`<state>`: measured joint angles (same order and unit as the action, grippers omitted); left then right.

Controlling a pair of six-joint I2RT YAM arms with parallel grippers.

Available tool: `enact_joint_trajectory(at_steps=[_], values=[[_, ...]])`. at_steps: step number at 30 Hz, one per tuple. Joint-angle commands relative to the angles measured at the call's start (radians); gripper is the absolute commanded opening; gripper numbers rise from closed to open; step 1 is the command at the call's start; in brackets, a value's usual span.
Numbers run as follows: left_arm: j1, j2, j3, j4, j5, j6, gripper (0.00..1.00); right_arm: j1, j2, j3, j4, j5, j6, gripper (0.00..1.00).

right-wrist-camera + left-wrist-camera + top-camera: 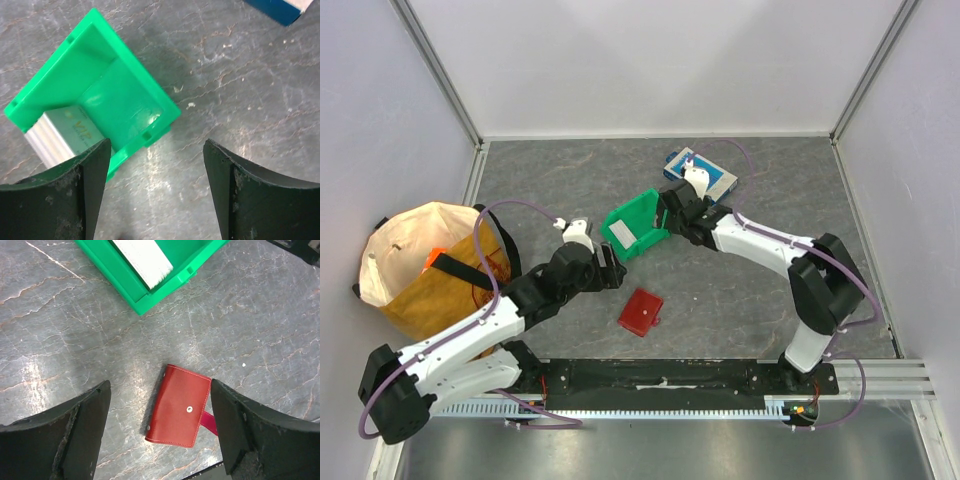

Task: Put the credit cards into the card holder
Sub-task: Move the storage box to the center of the board.

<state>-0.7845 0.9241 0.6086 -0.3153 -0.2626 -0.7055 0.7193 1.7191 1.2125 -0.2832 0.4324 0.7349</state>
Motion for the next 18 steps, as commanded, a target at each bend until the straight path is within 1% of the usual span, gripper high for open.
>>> enact_joint_trajectory(at_steps=[1,2,6,9,18], values=[[0.014,-0.034,0.034,-0.016,-0.038,0.04,0.86,-0.046,0.062,0.088,-0.008,-0.056,-0.152,0.82],[0.017,-0.037,0.036,-0.016,-0.038,0.041,0.86,-0.056,0.08,0.096,-0.002,-0.084,-0.173,0.82],[0.033,-0.039,0.045,-0.027,-0.036,0.052,0.87,-0.084,0.143,0.133,-0.005,-0.115,-0.207,0.81],[0.04,-0.044,0.051,-0.033,-0.035,0.055,0.87,-0.098,0.18,0.154,-0.011,-0.112,-0.238,0.8],[0.059,-0.053,0.063,-0.047,-0.03,0.069,0.87,-0.124,0.142,0.105,-0.022,-0.07,-0.348,0.76]])
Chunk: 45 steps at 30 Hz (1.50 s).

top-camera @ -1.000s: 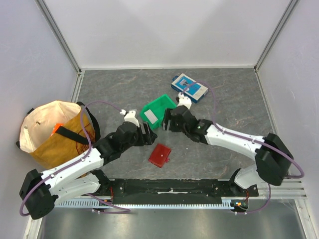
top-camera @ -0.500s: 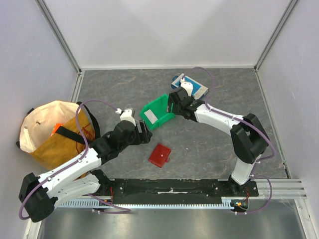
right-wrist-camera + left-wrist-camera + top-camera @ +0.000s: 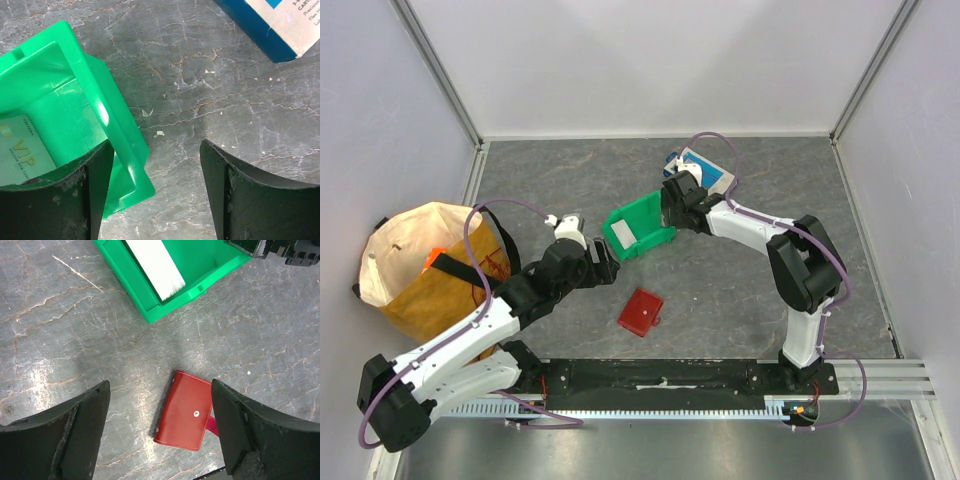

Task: Put the credit cards into the card holder
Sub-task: Move the storage box to the center of the board.

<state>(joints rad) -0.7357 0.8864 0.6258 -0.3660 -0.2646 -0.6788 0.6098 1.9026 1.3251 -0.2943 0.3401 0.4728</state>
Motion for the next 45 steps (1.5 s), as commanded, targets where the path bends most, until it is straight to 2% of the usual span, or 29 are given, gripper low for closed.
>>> enact_joint_trajectory(at_steps=[1,13,17,19,23,27,30,39,45], values=[[0.012,-0.014,0.048,0.006,-0.028,0.044,0.87,-0.018,-0.054,-0.024,-0.006,0.016,-0.104,0.76],[0.015,0.019,0.057,0.033,0.024,0.051,0.87,-0.064,-0.18,-0.185,-0.002,-0.045,-0.247,0.57],[0.016,0.028,0.058,0.045,0.038,0.055,0.87,-0.088,-0.243,-0.257,0.003,-0.081,-0.306,0.46],[0.016,0.034,0.057,0.056,0.048,0.058,0.87,-0.105,-0.275,-0.286,0.007,-0.101,-0.33,0.34],[0.016,0.057,0.064,0.075,0.068,0.064,0.87,-0.123,-0.324,-0.319,0.006,-0.134,-0.355,0.33],[0.016,0.08,0.078,0.078,0.091,0.074,0.88,-0.136,-0.382,-0.362,0.003,-0.151,-0.388,0.2],[0.018,0.088,0.081,0.094,0.12,0.079,0.88,-0.142,-0.415,-0.385,0.004,-0.138,-0.445,0.08],[0.019,0.114,0.091,0.09,0.188,0.122,0.88,-0.179,-0.424,-0.377,-0.048,-0.156,-0.549,0.06],[0.021,0.12,0.089,0.105,0.22,0.125,0.88,-0.258,-0.396,-0.369,-0.049,-0.337,-0.631,0.12]])
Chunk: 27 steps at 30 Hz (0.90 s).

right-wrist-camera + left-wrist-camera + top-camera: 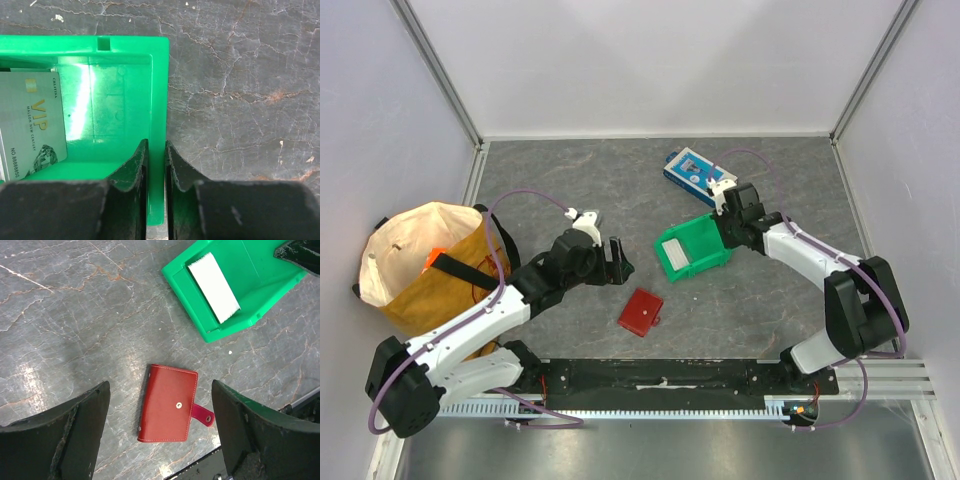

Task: Put the credit cards into the card holder
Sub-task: Move the storage box to the center of the board.

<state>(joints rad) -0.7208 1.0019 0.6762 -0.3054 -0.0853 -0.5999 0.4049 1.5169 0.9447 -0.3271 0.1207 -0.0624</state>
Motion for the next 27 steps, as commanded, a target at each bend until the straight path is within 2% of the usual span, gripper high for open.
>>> enact_joint_trajectory(at_steps=[1,8,11,15,22,27], values=[[0.004,0.006,0.037,0.048,0.044,0.045,0.88,-0.069,-0.001,0.014,-0.016,-0.16,-0.103,0.14],[0.006,0.006,0.019,0.077,0.071,0.037,0.88,-0.143,0.074,0.065,-0.064,-0.346,-0.174,0.2],[0.006,0.012,0.016,0.086,0.078,0.037,0.88,-0.146,0.118,0.081,-0.088,-0.351,-0.183,0.22],[0.006,0.018,0.016,0.089,0.081,0.037,0.88,-0.146,0.147,0.105,-0.118,-0.337,-0.183,0.32],[0.006,0.024,0.02,0.092,0.081,0.037,0.88,-0.149,0.111,0.124,-0.127,-0.302,-0.163,0.5],[0.007,0.026,0.014,0.1,0.081,0.035,0.88,-0.152,0.074,0.143,-0.127,-0.282,-0.168,0.57]])
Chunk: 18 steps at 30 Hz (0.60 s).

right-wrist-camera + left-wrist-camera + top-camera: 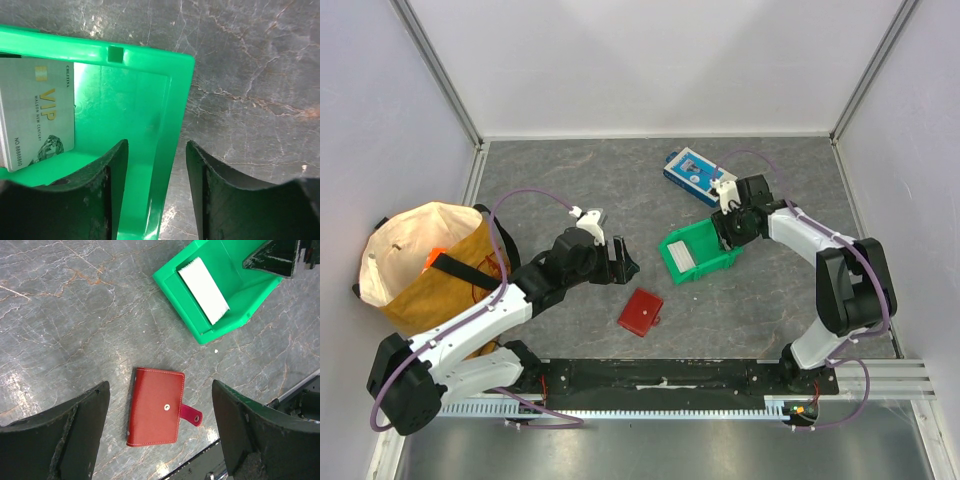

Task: Put the credit cards into the card holder
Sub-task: Move the storage box to the center of the board.

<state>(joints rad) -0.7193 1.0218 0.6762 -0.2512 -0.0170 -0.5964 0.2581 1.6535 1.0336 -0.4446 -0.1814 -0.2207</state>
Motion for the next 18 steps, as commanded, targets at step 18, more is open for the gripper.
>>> enact_joint_trajectory(at_steps=[18], values=[[0.014,0.06,-0.075,0.053,-0.011,-0.045,0.88,0.101,-0.457,-0.045,0.099,-0.012,0.435,0.66]])
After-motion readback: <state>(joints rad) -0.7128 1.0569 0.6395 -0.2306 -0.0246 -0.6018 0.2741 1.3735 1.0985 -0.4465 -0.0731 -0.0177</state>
